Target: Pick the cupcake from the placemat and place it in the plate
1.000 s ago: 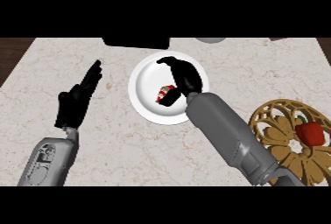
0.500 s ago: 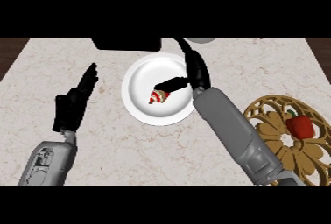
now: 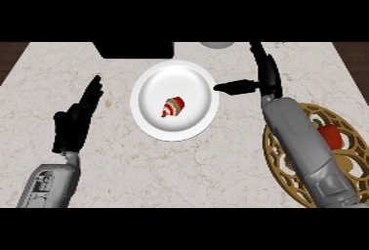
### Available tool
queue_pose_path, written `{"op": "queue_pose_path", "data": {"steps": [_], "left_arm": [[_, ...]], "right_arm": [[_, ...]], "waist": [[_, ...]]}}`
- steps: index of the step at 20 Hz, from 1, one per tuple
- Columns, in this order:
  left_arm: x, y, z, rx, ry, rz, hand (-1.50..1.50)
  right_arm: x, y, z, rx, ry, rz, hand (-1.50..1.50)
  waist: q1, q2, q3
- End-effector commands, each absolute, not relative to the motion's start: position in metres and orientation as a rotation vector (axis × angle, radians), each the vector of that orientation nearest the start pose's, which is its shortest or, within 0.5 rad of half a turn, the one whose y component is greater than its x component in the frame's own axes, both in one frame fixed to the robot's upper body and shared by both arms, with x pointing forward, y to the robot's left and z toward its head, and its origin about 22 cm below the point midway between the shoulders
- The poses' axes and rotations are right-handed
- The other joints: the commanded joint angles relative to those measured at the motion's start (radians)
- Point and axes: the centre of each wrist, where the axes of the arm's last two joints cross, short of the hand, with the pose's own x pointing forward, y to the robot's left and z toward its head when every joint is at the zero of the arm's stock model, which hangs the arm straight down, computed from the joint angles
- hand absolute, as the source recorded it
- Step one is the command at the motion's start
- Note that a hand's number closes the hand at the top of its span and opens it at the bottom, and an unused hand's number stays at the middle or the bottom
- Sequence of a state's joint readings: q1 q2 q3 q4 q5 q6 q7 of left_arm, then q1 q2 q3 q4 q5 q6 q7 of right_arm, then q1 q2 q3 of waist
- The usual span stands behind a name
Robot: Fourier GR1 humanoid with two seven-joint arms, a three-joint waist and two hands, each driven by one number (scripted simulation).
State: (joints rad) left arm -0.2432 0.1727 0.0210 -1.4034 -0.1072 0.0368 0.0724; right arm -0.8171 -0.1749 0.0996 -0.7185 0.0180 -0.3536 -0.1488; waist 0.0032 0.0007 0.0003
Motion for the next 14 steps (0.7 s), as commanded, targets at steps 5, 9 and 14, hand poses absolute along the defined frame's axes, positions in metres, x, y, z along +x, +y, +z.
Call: {"op": "queue_pose_path", "data": {"steps": [5, 9, 14], "left_arm": [[0.305, 0.262, 0.037, 0.230, -1.571, -0.226, 0.00], [0.298, 0.254, 0.042, 0.212, -1.573, -0.231, 0.00], [0.305, 0.243, 0.053, 0.207, -1.575, -0.252, 0.00]], "right_arm": [[0.403, -0.264, 0.046, -0.329, -1.675, 0.253, -1.50], [0.408, -0.288, 0.053, -0.326, -1.687, 0.246, -1.50], [0.402, -0.322, 0.025, -0.311, -1.660, 0.253, -1.50]], "waist": [[0.000, 0.000, 0.000], [0.004, 0.000, 0.000], [0.016, 0.006, 0.001]]}}
